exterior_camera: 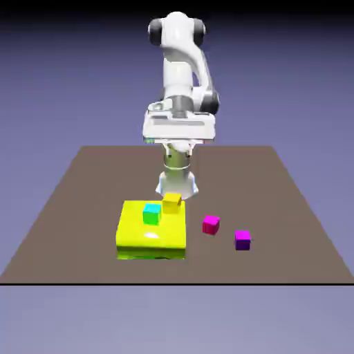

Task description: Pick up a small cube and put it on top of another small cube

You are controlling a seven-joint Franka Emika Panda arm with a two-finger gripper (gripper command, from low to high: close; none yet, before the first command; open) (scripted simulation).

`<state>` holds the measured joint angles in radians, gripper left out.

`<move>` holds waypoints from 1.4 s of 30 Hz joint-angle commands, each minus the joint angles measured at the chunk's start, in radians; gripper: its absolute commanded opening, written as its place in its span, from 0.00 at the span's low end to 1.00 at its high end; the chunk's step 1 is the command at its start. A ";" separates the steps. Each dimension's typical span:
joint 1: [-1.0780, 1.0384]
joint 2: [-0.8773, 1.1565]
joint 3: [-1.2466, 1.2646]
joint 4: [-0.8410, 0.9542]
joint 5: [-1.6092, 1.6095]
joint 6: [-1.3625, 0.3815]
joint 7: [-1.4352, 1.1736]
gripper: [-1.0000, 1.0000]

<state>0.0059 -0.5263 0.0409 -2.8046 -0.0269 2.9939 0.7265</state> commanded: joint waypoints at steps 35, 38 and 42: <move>-0.078 0.608 0.541 0.074 -0.386 -0.574 -0.181 0.00; -0.047 0.600 0.569 0.080 -0.336 -0.587 -0.217 0.00; 0.022 0.502 0.424 0.109 -0.230 -0.720 -0.206 0.00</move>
<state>0.0404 -0.0247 0.4643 -2.6961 -0.2533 2.2740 0.5182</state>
